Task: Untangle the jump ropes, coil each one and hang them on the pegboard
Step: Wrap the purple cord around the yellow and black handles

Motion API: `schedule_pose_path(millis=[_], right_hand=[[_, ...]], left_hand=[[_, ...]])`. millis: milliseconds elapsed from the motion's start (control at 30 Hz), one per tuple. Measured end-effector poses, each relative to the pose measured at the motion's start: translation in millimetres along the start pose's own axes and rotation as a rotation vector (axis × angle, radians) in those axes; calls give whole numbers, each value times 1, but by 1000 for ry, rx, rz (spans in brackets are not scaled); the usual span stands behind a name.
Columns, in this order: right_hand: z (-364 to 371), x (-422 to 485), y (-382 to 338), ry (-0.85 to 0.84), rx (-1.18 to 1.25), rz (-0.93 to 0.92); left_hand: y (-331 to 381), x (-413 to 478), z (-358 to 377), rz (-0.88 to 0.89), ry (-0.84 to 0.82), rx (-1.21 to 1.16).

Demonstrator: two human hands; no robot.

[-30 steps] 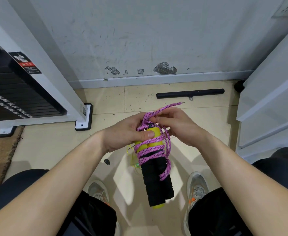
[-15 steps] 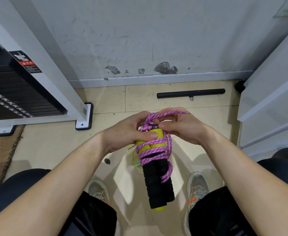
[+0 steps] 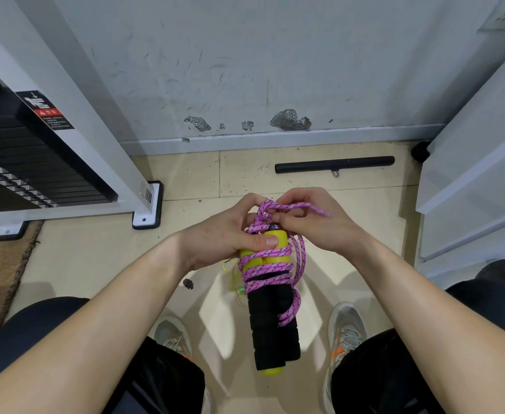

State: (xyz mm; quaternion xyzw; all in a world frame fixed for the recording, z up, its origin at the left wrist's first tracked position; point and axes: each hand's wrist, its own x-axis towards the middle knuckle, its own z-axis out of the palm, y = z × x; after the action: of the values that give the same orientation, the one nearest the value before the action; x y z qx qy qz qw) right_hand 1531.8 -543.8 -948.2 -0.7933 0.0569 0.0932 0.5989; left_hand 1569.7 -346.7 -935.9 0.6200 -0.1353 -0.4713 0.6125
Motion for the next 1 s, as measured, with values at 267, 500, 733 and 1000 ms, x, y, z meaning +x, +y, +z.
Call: schedule_pose_path(millis=[267,500,733,1000], right_hand=[[5,4,1,245,-47,-26],[5,5,-1,286,26,-96],[10,3,-2,166,-108,-107],[8,4,-1,-3,-157,-133]], left_hand=[[-6,8,9,95,244,60],[3,8,11,3,357,-166],[2,10,7,-52,413,31],[3,12,-1,157,601,404]])
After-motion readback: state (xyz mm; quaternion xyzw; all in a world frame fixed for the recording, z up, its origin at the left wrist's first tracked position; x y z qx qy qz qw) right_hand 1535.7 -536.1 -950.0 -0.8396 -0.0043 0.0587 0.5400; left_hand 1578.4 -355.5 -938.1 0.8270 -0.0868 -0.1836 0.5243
